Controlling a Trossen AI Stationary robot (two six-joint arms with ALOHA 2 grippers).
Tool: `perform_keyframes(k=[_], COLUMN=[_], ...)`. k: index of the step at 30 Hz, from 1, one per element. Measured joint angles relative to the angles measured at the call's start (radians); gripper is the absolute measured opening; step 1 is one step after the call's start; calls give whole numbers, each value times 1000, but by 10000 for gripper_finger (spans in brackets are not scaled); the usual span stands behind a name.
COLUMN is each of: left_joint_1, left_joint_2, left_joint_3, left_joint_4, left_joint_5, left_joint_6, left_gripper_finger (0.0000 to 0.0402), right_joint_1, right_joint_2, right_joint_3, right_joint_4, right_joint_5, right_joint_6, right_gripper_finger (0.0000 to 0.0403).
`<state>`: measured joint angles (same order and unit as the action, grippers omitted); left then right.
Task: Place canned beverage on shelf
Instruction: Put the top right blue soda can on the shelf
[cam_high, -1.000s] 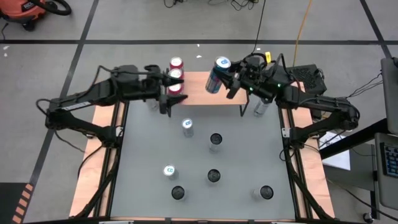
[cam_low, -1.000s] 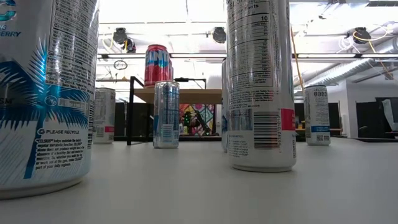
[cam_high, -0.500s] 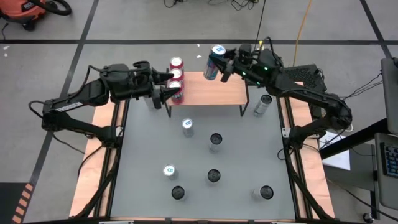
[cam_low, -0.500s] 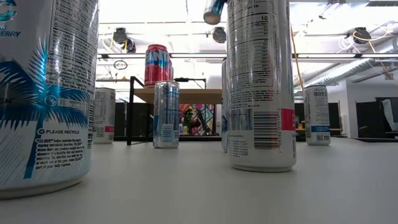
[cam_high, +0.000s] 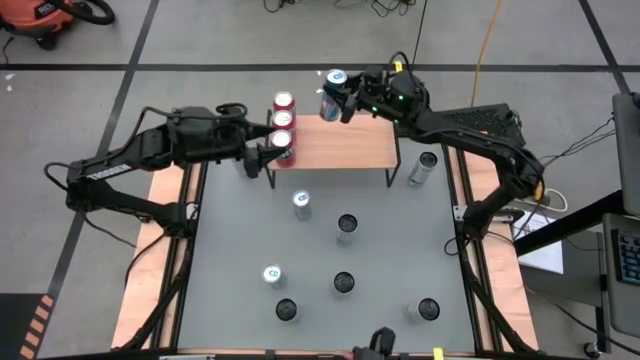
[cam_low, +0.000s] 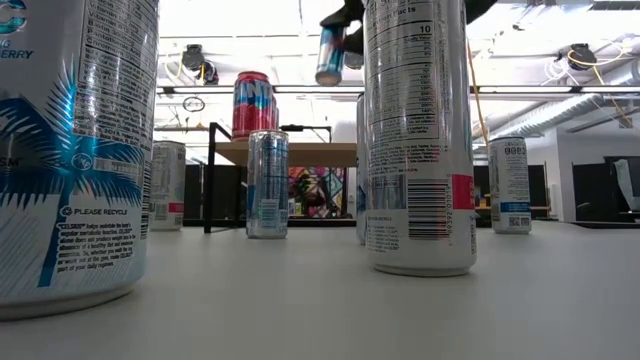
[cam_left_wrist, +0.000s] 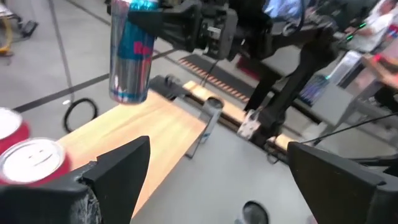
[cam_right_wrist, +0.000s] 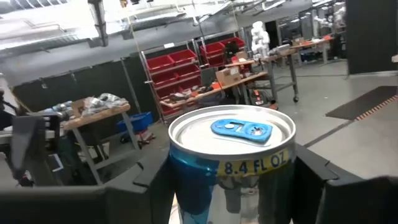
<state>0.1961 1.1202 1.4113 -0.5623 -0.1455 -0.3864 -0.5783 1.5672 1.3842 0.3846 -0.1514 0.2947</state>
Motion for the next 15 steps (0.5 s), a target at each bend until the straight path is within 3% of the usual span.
perform_keyframes(k=[5,15], left_joint_1=[4,53], left_joint_2=[0,2], left_joint_3=[0,0], left_joint_4=[-42,-39], left_joint_5=[-50,-55], left_joint_6=[1,-1], left_gripper_finger=[379,379], right_joint_1=[-25,-45], right_joint_2=[63,199], right_joint_3=[0,0], right_joint_4=[62,191], right_joint_5=[-41,-64], right_joint_6=[6,-79], right_gripper_finger=[198,199])
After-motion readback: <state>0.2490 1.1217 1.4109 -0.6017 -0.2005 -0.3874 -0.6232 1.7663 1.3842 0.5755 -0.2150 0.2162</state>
